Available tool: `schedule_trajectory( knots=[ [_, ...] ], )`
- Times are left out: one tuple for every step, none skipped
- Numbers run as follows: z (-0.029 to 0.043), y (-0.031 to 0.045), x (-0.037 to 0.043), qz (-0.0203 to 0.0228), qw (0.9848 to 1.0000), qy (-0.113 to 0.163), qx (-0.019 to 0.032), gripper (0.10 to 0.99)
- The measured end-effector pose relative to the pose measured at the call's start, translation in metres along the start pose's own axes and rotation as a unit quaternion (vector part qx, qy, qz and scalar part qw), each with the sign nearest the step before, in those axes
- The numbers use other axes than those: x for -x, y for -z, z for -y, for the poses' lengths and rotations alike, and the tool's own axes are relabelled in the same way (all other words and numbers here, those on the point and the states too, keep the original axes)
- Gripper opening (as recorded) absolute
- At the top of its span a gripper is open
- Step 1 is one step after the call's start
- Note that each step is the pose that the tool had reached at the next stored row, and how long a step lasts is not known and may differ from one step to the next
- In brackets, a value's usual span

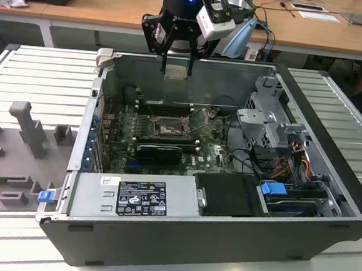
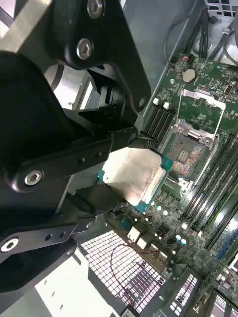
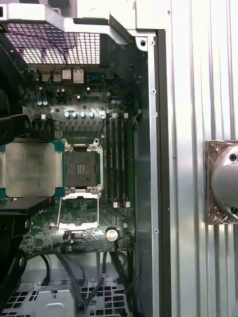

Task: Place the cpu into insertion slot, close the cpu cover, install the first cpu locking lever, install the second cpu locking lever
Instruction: 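Place the cpu into insertion slot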

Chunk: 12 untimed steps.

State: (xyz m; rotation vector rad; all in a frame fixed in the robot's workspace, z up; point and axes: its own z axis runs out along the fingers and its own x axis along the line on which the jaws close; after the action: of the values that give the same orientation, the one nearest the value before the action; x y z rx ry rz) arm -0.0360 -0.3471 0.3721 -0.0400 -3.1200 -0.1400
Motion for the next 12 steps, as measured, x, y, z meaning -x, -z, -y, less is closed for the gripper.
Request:
schedule_trajectory(
  knots=[
    [0.0000, 0.0000, 0.0000, 0.0000, 1.0000, 0.000, 0.0000, 0.529],
    [0.0000, 0.0000, 0.0000, 0.0002, 1.0000, -0.002, 0.0001, 0.529],
    [0.0000, 0.0000, 0.0000, 0.0004, 1.0000, -0.005, 0.0001, 0.529],
    [0.0000, 0.0000, 0.0000, 0.0009, 1.0000, -0.009, 0.0002, 0.529],
    [0.0000, 0.0000, 0.0000, 0.0012, 0.9999, -0.013, 0.0002, 0.529],
    [0.0000, 0.0000, 0.0000, 0.0016, 0.9998, -0.018, 0.0004, 0.529],
    [0.0000, 0.0000, 0.0000, 0.0017, 0.9998, -0.020, 0.0004, 0.529],
    [0.0000, 0.0000, 0.0000, 0.0020, 0.9998, -0.022, 0.0004, 0.529],
    [0.0000, -0.0003, 0.0000, 0.0020, 0.9997, -0.023, 0.0004, 0.529],
    [0.0001, -0.0008, 0.0000, 0.0020, 0.9997, -0.023, 0.0004, 0.529],
    [0.0001, -0.0013, 0.0000, 0.0020, 0.9997, -0.023, 0.0004, 0.529],
    [0.0002, -0.0016, 0.0000, 0.0020, 0.9997, -0.023, 0.0004, 0.529]
  ],
)
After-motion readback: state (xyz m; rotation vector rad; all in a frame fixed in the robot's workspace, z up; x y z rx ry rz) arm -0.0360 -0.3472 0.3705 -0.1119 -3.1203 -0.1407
